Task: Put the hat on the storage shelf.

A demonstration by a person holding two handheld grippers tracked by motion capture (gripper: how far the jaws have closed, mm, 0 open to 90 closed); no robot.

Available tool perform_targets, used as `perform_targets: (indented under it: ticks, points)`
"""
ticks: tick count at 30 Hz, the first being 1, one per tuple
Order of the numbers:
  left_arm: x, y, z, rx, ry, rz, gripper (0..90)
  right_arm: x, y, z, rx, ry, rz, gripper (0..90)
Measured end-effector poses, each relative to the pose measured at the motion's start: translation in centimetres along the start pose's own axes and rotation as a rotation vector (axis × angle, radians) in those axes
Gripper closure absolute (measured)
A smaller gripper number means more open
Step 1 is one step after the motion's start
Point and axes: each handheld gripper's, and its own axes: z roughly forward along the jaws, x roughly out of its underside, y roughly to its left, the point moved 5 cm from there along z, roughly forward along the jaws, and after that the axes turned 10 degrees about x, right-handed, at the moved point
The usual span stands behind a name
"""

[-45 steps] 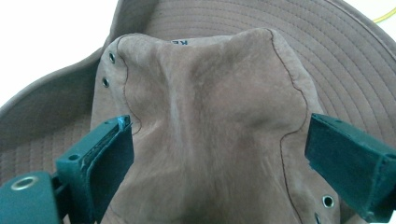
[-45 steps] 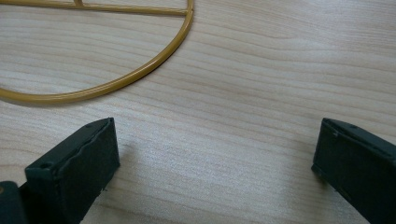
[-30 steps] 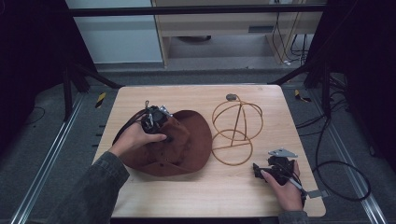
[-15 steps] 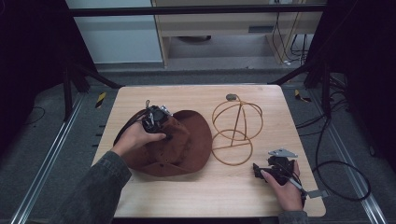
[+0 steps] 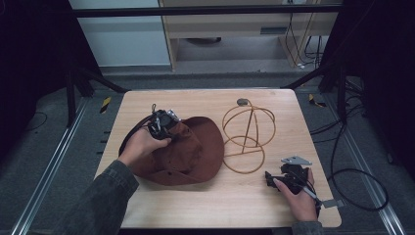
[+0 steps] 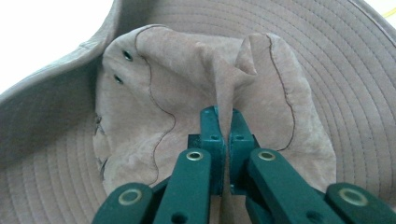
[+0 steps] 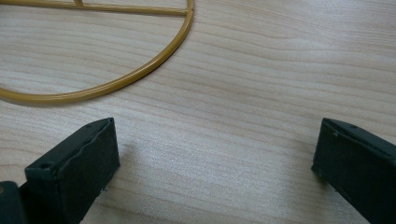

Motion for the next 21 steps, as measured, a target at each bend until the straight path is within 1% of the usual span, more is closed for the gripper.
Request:
perform_targets:
  ticks: [1, 2, 5, 7, 8, 11, 17, 18, 19, 20, 21]
  points:
    - [0.0, 0.0, 0.0, 0.000, 0.000, 0.000, 88.5, 0.0, 0.0, 0.0, 0.000, 0.000, 0.000, 0.4]
    - [0.0, -0.1, -0.3, 0.000, -0.014, -0.003, 88.6, 0.0, 0.0, 0.0, 0.000, 0.000, 0.000, 0.4]
    - [-0.1, -0.3, -0.7, -0.003, -0.032, 0.002, 88.6, 0.0, 0.0, 0.0, -0.001, 0.000, 0.001, 0.5]
    - [-0.1, -0.3, -0.8, -0.006, -0.035, 0.005, 88.6, 0.0, 0.0, 0.0, -0.001, 0.001, 0.002, 0.5]
    - [-0.1, -0.6, -1.1, -0.013, -0.037, 0.016, 88.6, 0.0, 0.0, 0.0, -0.001, 0.001, 0.002, 0.5]
    - [-0.1, -0.9, -1.3, -0.019, -0.040, 0.026, 88.6, 0.0, 0.0, 0.0, -0.001, 0.001, 0.003, 0.5]
    - [0.3, -1.8, -3.2, -0.037, -0.082, 0.050, 88.6, 0.0, 0.0, 0.0, -0.002, 0.001, 0.001, 0.5]
    - [0.3, -1.8, -3.2, -0.037, -0.082, 0.050, 88.6, 0.0, 0.0, 0.0, -0.002, 0.001, 0.001, 0.5]
    - [0.4, -2.0, -4.0, -0.047, -0.105, 0.054, 88.6, 0.0, 0.0, 0.0, -0.002, 0.000, -0.001, 0.5]
    - [0.5, -2.1, -4.4, -0.052, -0.115, 0.054, 88.6, 0.0, 0.0, 0.0, -0.002, -0.001, -0.002, 0.5]
    - [0.5, -2.1, -4.4, -0.052, -0.115, 0.054, 88.6, 0.0, 0.0, 0.0, -0.003, -0.001, -0.003, 0.5]
